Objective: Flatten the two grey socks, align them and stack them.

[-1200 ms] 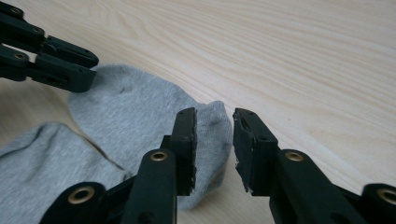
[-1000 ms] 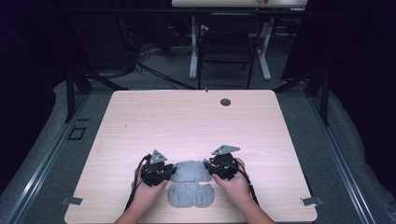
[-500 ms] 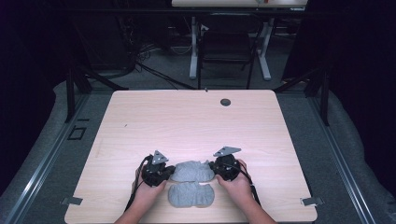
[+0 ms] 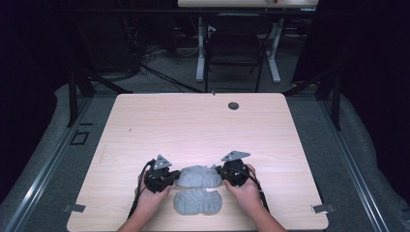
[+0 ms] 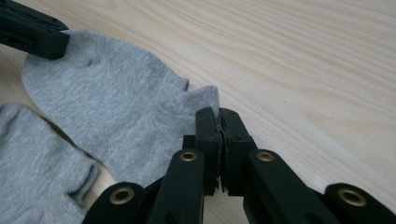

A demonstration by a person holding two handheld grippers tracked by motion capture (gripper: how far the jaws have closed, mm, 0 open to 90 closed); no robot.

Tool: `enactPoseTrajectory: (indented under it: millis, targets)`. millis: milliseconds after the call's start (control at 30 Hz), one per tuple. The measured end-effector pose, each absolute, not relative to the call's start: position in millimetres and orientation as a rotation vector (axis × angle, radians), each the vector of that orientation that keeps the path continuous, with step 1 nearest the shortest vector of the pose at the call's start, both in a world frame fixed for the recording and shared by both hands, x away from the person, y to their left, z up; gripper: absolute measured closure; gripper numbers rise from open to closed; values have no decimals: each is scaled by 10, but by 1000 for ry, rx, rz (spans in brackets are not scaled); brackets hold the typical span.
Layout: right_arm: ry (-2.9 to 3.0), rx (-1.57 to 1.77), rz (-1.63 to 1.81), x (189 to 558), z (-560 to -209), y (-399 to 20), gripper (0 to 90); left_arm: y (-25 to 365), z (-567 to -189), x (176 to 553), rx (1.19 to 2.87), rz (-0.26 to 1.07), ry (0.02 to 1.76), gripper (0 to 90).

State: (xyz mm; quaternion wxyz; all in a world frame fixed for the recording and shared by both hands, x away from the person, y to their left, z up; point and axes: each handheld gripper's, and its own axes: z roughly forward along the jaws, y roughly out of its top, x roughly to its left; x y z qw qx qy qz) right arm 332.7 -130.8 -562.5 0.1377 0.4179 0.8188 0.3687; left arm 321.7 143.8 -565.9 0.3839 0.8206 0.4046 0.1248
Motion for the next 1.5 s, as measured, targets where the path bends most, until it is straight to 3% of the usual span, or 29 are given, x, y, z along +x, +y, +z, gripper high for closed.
enactPoseTrajectory:
  millis: [767, 1500]
  targets:
    - [2375, 1099, 1147, 3090, -5235, -1375, 869, 1479, -5325, 2996, 2081, 306, 932, 876]
    - [2450, 1003, 1123, 2579, -5305, -1378, 865, 1546, -5369, 2529, 2138, 249, 893, 873]
